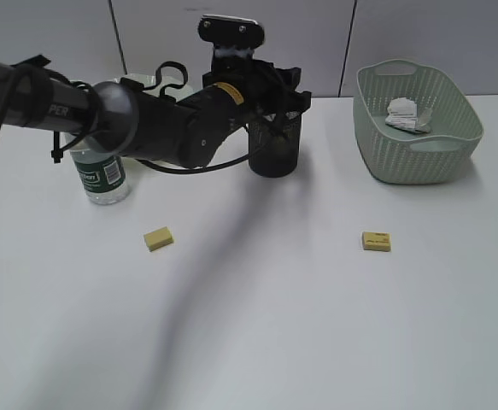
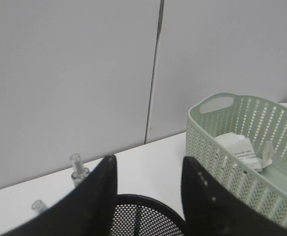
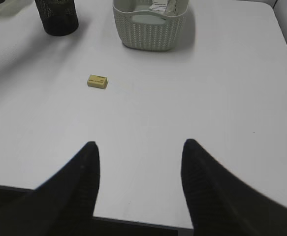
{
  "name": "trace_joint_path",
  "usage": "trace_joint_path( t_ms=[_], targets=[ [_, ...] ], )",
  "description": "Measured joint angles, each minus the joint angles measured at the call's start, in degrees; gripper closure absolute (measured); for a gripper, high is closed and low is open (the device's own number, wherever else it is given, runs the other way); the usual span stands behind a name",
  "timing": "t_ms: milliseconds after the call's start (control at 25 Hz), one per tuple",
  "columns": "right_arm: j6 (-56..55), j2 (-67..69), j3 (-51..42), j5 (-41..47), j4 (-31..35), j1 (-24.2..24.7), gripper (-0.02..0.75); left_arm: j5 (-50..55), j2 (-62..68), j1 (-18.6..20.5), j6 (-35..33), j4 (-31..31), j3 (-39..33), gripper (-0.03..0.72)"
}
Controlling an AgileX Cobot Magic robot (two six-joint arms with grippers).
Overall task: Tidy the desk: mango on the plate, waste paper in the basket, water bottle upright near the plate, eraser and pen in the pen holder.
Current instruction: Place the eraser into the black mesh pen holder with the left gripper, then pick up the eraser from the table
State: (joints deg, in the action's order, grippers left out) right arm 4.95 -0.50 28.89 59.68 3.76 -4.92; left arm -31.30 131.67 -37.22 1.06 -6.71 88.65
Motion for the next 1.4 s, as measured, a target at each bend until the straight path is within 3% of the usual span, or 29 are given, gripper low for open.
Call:
trace_joint_path(
  t_ms=[680, 840, 1040, 1200, 1400],
  targets=[
    [0.0, 0.0, 0.0, 0.0, 0.0, 0.0, 0.312, 3.8, -9.0, 0.0, 0.2, 2.4, -0.1, 0.303],
    [0.0, 0.0, 0.0, 0.0, 0.0, 0.0, 0.312, 15.4, -13.9, 0.0, 0.2, 2.9, -0.1, 0.303],
    [0.0, 0.0, 0.0, 0.0, 0.0, 0.0, 0.312, 37.9, -21.9, 0.0, 0.2, 5.5, -0.1, 0.303],
    [0.0, 0.0, 0.0, 0.0, 0.0, 0.0, 0.312, 56.3, -28.4, 0.1, 0.2, 5.1, -0.1, 0.303],
    [0.0, 0.0, 0.0, 0.0, 0.0, 0.0, 0.312, 72.2, -35.7, 0.3, 0.4, 2.8, -0.1, 0.303]
  ],
)
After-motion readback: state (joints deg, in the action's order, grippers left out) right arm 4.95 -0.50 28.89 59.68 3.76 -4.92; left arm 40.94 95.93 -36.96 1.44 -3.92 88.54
